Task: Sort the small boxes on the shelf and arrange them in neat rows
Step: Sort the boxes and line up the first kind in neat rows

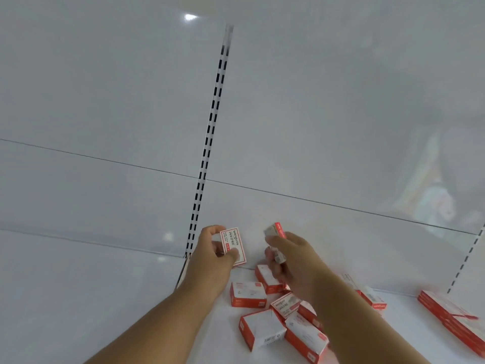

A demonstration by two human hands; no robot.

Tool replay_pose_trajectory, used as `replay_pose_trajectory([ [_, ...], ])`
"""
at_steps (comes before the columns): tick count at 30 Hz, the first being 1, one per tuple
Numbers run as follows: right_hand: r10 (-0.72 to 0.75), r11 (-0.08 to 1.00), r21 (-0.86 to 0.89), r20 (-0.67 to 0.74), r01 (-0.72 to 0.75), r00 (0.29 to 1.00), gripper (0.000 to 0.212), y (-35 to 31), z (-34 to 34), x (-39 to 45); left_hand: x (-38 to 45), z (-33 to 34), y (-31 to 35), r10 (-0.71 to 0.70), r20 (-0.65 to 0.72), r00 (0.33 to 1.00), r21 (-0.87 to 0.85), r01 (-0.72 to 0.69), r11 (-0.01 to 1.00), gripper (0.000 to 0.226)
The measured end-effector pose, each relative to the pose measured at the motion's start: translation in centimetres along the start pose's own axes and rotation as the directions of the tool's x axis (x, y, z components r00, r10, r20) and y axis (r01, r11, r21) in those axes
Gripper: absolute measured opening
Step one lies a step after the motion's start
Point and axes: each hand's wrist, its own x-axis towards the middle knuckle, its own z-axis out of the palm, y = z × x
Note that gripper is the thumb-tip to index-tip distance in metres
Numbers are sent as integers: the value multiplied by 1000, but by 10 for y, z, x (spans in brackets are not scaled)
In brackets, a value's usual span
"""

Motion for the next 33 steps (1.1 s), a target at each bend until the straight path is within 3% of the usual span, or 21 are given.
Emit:
replay_pose_trajectory([
  [4, 56, 938, 341, 35, -64, 998, 48, 0, -19, -27, -25, 10, 16, 54, 116, 992, -1, -54, 999, 43],
  [8, 18, 916, 400, 4, -18, 1000, 30, 2, -40, -56, -46, 31, 32, 78, 242, 967, 57, -94, 994, 41],
  [11, -83, 929, 363, -5, 79, 997, 23, 5, -61, -71, -56, 53, 45, 114, 279, 953, 107, -149, 983, 41],
  [15, -240, 954, 133, -200, 269, 950, 15, 5, -100, -86, -67, 93, 57, 118, 310, 944, 158, -173, 972, 43],
  [17, -321, 937, 46, -284, 347, 903, 21, 4, -124, -93, -74, 118, 61, 134, 329, 935, 183, -202, 962, 45],
  [21, -423, 904, -80, -301, 419, 855, 29, 4, -187, -110, -84, 180, 61, 126, 364, 923, 176, -201, 964, 45],
  [28, -440, 890, -310, -385, 335, 811, 18, 20, -337, -112, -110, 311, 54, 36, 381, 924, 97, -78, 992, 42],
  [33, -351, 897, -402, -400, 182, 847, 12, 27, -435, -85, -115, 400, 45, -34, 328, 944, 181, -28, 983, 33],
])
